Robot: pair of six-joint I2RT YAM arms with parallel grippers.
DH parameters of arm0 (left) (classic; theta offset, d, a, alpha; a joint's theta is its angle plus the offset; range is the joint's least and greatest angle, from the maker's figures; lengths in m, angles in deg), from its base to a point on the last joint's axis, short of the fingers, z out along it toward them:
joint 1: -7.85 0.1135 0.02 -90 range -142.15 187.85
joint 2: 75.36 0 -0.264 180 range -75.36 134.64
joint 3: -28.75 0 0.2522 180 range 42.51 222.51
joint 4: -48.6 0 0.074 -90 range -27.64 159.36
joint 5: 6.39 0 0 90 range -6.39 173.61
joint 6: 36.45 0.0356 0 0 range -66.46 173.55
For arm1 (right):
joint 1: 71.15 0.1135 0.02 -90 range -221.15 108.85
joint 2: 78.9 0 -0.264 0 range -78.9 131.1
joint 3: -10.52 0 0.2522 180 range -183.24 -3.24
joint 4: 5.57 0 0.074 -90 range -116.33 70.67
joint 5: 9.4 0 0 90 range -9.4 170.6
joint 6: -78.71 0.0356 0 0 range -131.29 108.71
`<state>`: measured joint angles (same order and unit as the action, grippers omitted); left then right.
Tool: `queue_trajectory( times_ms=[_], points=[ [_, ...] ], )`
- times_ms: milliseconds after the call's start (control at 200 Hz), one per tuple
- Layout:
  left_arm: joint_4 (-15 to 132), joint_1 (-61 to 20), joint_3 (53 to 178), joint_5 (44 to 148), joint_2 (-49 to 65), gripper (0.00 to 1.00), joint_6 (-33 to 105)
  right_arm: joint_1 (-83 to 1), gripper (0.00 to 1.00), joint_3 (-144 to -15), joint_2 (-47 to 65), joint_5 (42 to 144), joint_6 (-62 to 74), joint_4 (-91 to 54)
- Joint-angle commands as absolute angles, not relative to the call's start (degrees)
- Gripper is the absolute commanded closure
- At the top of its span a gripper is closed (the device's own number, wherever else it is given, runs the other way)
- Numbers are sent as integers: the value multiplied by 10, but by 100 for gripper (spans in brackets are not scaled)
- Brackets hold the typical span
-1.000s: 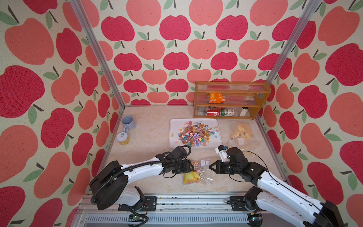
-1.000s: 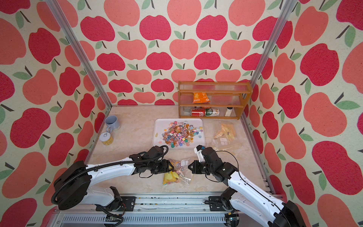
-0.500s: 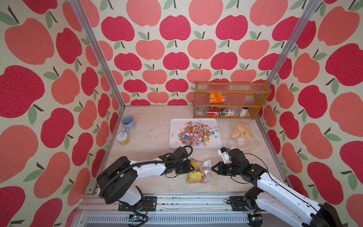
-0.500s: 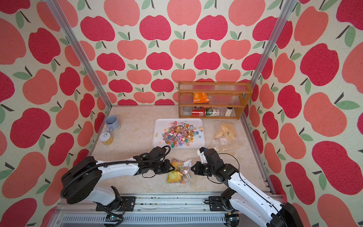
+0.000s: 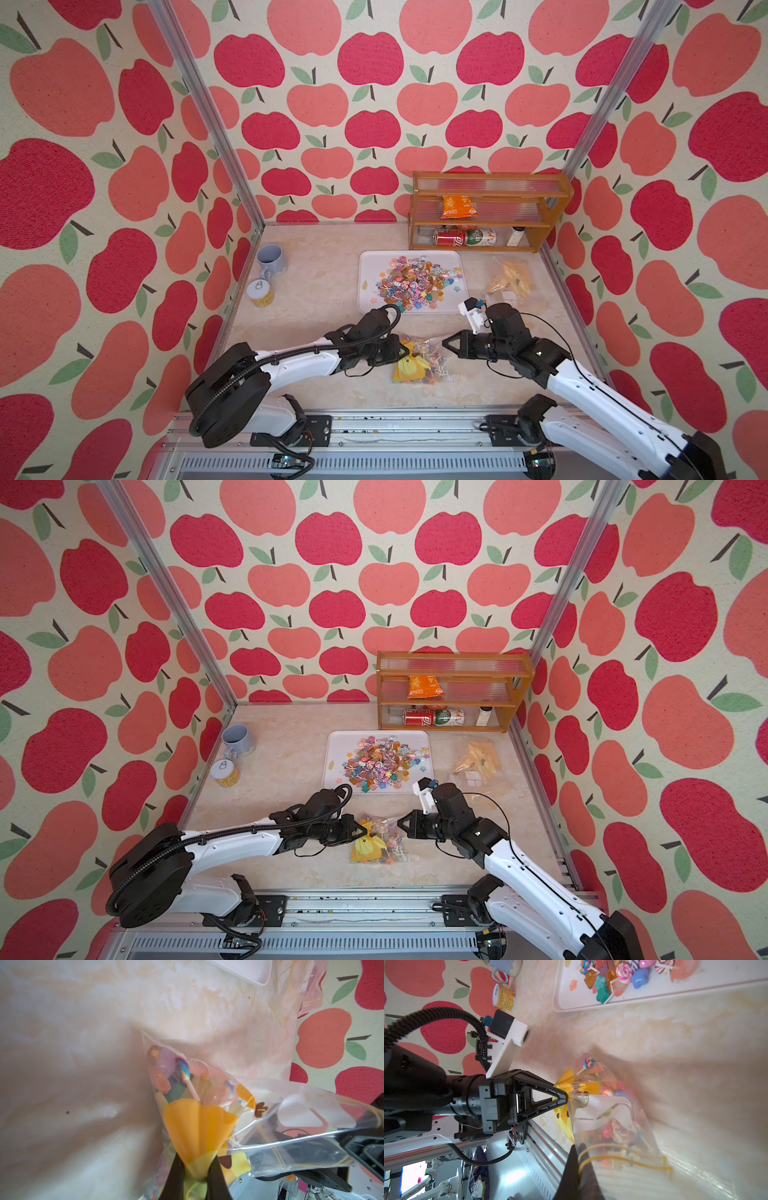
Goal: Pour candies out of the ziploc bag
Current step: 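Pick up the ziploc bag from the center of the board, then pour the candies out of the ziploc bag onto the tray.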
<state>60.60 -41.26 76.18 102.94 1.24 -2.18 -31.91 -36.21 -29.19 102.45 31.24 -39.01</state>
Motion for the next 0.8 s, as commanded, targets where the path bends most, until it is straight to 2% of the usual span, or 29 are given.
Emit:
queue_trajectory(
  times_ms=[0,315,575,795],
  points=[
    [624,-384,749,1017,-5,100,-4,-322,100,-416,-264,1036,278,-392],
    [650,-321,757,1047,-30,100,31,-321,100,-503,-172,1051,249,-377],
    [686,-257,798,1077,-48,100,62,-326,100,-627,-70,1059,195,-412],
    [715,-182,850,1116,-32,100,93,-364,100,-711,4,1086,165,-427]
  ],
)
